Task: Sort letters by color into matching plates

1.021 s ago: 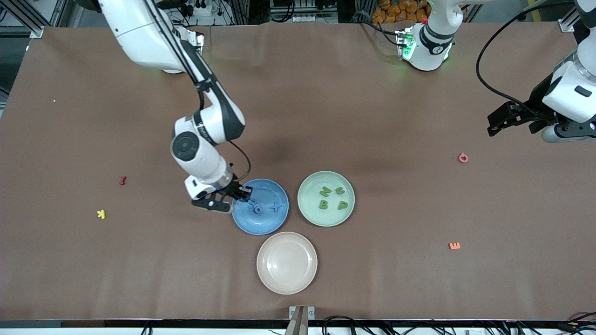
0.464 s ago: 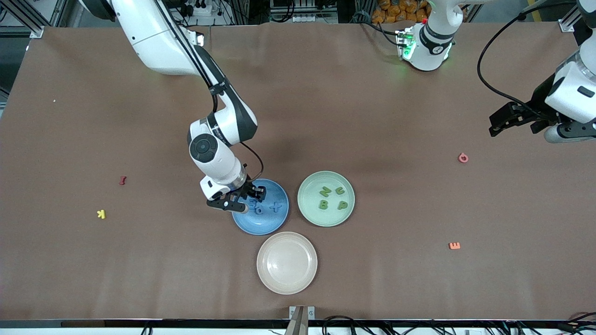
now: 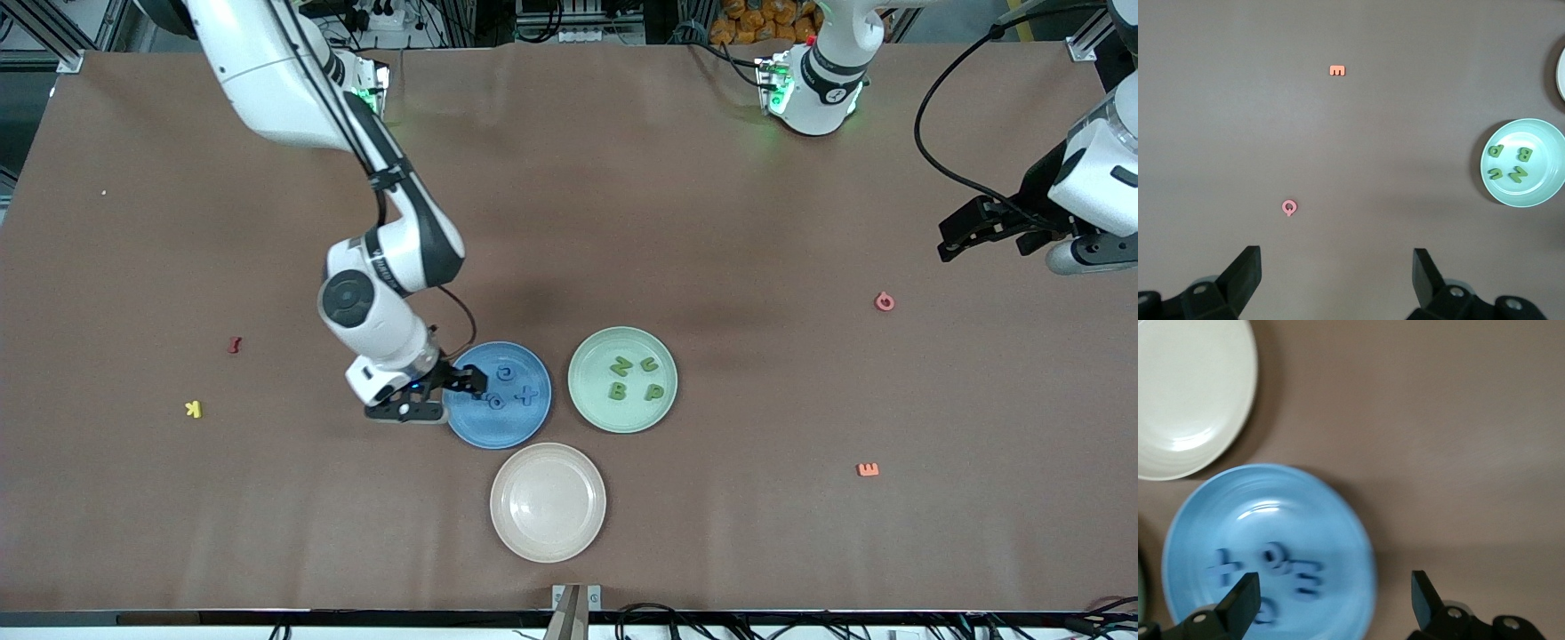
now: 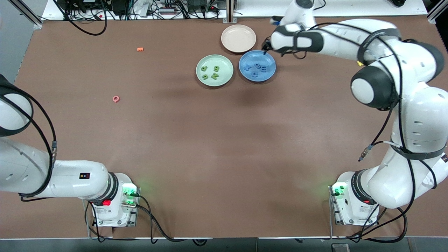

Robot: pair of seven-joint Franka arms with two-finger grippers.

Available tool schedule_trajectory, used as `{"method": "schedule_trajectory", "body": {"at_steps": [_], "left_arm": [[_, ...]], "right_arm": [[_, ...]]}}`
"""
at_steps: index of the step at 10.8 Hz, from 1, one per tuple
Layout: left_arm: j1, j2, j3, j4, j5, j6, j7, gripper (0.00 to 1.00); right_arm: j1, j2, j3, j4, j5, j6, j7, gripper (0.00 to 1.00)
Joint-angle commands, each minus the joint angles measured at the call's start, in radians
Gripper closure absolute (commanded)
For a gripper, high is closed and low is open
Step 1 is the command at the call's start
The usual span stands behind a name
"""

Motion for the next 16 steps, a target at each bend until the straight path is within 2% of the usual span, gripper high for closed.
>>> {"method": "schedule_trajectory", "body": {"at_steps": [1, 4, 6, 9, 11, 16], "left_arm": [[0.007, -0.003, 0.0, 0.002, -0.027, -0.003, 0.017, 0.0], [0.007, -0.003, -0.002, 0.004, -0.025, -0.001, 0.023, 0.0], [0.007, -0.003, -0.002, 0.004, -0.025, -0.001, 0.023, 0.0], [0.007, -0.001, -0.002, 0.004, -0.025, -0.001, 0.06, 0.0], [0.007, -0.001, 0.0, 0.004, -0.025, -0.001, 0.058, 0.0], [0.006, -0.001, -0.002, 0.004, -0.025, -0.001, 0.058, 0.0]], "right_arm": [[-0.15, -0.074, 0.01, -0.01, -0.015, -0.095, -0.227, 0.0], [-0.287, -0.123, 0.007, -0.01, -0.064, -0.155, -0.413, 0.0], [-0.338, -0.165, -0.034, -0.01, -0.093, -0.207, -0.531, 0.0], [-0.359, -0.241, -0.111, -0.009, -0.095, -0.281, -0.654, 0.0], [-0.361, -0.324, -0.148, 0.006, -0.117, -0.391, -0.662, 0.0], [-0.359, -0.481, -0.165, 0.112, -0.187, -0.705, -0.649, 0.0]]}}
